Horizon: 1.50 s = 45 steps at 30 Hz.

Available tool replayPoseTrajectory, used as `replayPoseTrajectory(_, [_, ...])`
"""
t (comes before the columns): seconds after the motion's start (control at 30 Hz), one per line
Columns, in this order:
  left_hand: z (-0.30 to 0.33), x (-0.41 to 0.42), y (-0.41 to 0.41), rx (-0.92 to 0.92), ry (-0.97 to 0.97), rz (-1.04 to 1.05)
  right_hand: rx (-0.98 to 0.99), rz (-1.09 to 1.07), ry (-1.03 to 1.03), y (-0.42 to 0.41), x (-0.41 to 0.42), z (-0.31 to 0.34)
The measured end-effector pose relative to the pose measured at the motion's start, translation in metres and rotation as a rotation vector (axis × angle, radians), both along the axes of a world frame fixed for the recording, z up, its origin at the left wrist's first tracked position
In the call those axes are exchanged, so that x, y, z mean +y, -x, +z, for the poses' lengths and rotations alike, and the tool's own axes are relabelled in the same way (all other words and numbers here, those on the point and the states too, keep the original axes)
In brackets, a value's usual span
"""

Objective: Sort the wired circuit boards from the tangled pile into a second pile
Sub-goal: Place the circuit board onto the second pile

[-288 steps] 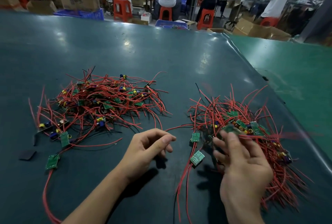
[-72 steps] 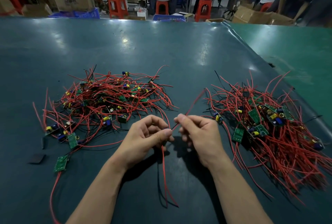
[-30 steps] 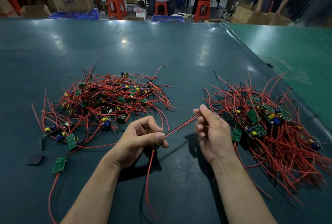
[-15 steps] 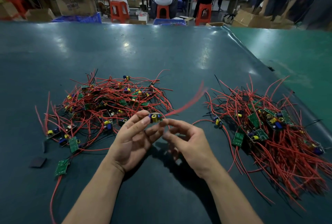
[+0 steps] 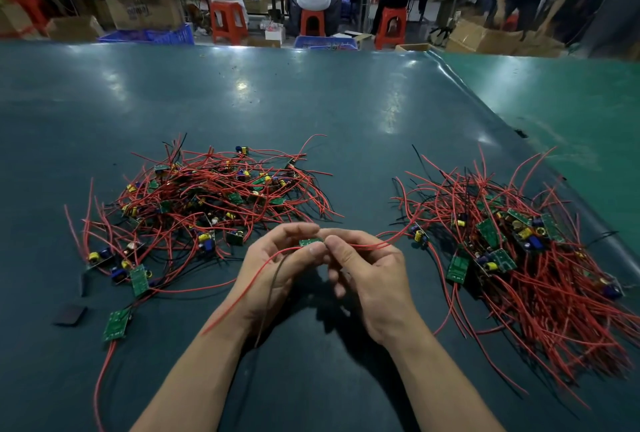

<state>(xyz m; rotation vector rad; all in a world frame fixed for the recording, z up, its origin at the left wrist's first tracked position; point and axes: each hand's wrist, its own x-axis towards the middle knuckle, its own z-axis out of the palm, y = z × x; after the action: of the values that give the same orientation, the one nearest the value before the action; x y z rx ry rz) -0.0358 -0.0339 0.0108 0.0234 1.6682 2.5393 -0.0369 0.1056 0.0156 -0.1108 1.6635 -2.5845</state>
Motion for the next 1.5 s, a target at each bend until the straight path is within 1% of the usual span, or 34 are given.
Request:
replayPoseTrajectory(0.1, [0.000,0.000,0.000,-0.014,0.003,0.021,-0.029,0.024,0.078,0.000,-0.001,-0.001])
replayPoseTrajectory(0.23, [0.002,-0.003,0.000,0.017,-0.012,0.018,-0.089,-0.036,0.112,0.002,-0.002,-0.002])
replayPoseTrajectory(0.33, [0.000,-0.001,0.001,0.065,0.022,0.035,-0.165,-0.092,0.097,0.003,-0.003,-0.004])
replayPoseTrajectory(0.43, [-0.001,0.001,0.001,0.143,0.097,0.034,-0.219,-0.125,0.091,0.005,-0.001,-0.006])
replayPoseTrajectory(0.47, [-0.002,0.002,0.000,0.162,0.131,0.035,-0.210,-0.142,0.066,0.006,0.001,-0.007])
replayPoseTrajectory(0.57, [-0.004,0.003,0.000,0.189,0.222,0.074,-0.118,-0.271,-0.167,0.007,0.004,-0.007])
replayPoseTrajectory(0.6, [-0.004,0.003,0.000,0.189,0.229,0.091,-0.101,-0.318,-0.197,0.009,0.006,-0.006])
replayPoseTrajectory(0.63, [-0.005,0.003,0.000,0.183,0.223,0.106,-0.106,-0.358,-0.176,0.011,0.008,-0.004])
replayPoseTrajectory(0.77, [-0.006,0.002,0.002,0.167,0.178,0.098,-0.177,-0.504,0.029,0.023,0.027,0.001])
replayPoseTrajectory(0.87, [-0.008,0.002,0.002,0.175,0.177,0.081,-0.169,-0.493,0.101,0.023,0.032,0.003])
replayPoseTrajectory(0.97, [-0.008,0.001,0.001,0.169,0.174,0.084,-0.266,-0.391,0.301,0.024,0.032,0.004])
replayPoseTrajectory(1.07, [-0.008,0.000,0.001,0.162,0.160,0.075,-0.448,-0.151,0.593,0.023,0.034,0.007])
replayPoseTrajectory(1.13, [-0.008,0.000,0.000,0.158,0.151,0.062,-0.494,-0.009,0.718,0.021,0.035,0.007])
replayPoseTrajectory(1.2, [-0.007,-0.001,-0.001,0.158,0.152,0.056,-0.483,-0.008,0.716,0.022,0.036,0.009])
replayPoseTrajectory(1.3, [-0.006,-0.001,0.000,0.151,0.153,0.062,-0.425,-0.151,0.587,0.025,0.038,0.008])
replayPoseTrajectory(1.37, [-0.007,-0.001,0.000,0.141,0.148,0.064,-0.389,-0.197,0.553,0.025,0.040,0.007])
replayPoseTrajectory(1.5, [-0.009,-0.001,0.001,0.148,0.161,0.052,-0.431,-0.143,0.677,0.027,0.040,0.006])
